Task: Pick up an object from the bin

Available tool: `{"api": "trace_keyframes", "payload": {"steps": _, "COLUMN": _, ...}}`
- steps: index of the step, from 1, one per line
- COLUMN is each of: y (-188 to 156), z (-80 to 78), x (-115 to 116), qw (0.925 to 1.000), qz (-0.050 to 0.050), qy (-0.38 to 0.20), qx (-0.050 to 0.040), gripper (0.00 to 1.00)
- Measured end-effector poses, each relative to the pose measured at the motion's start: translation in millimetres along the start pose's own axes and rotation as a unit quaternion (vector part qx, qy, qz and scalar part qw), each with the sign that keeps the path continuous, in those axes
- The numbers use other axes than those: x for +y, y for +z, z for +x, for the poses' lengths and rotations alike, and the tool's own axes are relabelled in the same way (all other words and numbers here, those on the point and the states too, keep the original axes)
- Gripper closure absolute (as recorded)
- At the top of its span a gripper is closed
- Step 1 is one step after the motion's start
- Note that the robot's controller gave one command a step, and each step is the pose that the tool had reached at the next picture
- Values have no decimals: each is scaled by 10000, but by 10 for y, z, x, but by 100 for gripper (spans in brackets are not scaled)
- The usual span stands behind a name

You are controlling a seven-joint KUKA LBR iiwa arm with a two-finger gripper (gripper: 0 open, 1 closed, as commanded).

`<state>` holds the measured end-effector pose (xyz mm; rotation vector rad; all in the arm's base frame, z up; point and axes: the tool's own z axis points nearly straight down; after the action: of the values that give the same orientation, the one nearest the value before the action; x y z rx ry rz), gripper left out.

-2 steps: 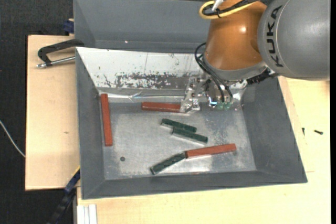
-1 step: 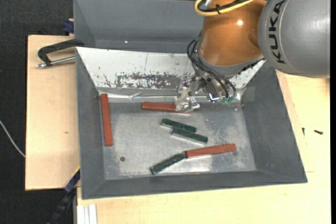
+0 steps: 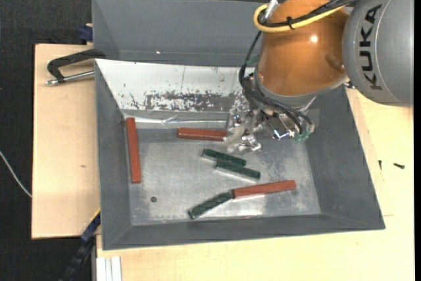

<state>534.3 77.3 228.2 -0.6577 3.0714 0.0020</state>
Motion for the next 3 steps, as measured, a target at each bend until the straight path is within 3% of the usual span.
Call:
{"api": "trace_keyframes", "payload": {"steps": 1, "y": 307, "z": 40, "x": 352, "qw": 10000, "qz": 19, "qy": 31, "qx": -59, "gripper": 100}}
{"api": "trace_keyframes", "payload": {"steps": 2, "y": 835, "z": -112, "x": 690, "qw": 9933, "qz": -2, "qy": -1152, "qx": -1, "gripper": 0}}
{"api": "trace_keyframes", "payload": {"steps": 3, "y": 831, "z": -114, "x": 685, "qw": 9934, "qz": 1, "qy": -1146, "qx": -5, "gripper": 0}}
